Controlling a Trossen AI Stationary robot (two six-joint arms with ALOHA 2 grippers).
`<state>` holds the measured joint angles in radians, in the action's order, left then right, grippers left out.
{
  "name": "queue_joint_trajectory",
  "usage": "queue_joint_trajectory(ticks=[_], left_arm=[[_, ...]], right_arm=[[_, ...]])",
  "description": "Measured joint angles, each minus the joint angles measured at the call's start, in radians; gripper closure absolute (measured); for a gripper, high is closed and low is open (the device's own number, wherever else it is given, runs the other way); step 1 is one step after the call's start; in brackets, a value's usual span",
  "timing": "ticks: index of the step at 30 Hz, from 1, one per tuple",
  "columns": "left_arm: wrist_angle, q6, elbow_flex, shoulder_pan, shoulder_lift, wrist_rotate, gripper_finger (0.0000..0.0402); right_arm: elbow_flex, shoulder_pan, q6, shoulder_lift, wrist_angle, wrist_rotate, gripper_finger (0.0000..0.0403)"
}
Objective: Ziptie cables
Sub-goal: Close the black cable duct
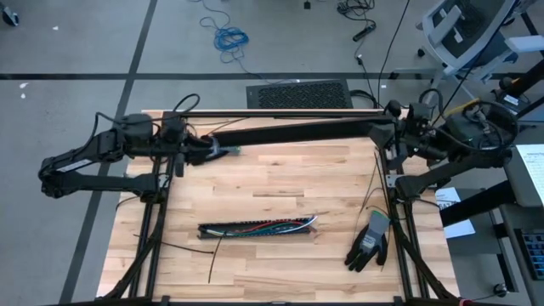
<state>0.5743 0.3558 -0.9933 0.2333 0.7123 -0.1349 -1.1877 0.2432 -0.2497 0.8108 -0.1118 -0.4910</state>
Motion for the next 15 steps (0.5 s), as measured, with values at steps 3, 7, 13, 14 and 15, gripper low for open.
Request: queue_joint_trajectory(ticks=[3,7,13,14,15], left_arm=[[-0.022,0.001,0.000,0.000,0.015,0.007,0.0288],[-0.068,0.002,0.000,0.000,0.031,0.007,0.0288],[-0.105,0.004,0.000,0.000,0.055,-0.006,0.0288],[-0.106,0.004,0.000,0.000,0.057,-0.006,0.0288],[-0.106,0.004,0.000,0.000,0.060,-0.007,0.0288]], right_arm=[[0.000,0.000,0.000,0.005,-0.004,0.019,0.0403],[0.000,0.000,-0.001,0.016,-0.005,0.026,0.0403],[0.000,0.000,-0.001,0.024,-0.005,0.029,0.0403],[0.000,0.000,-0.001,0.024,-0.004,0.030,0.0403],[0.000,0.000,-0.001,0.024,-0.003,0.033,0.0403]])
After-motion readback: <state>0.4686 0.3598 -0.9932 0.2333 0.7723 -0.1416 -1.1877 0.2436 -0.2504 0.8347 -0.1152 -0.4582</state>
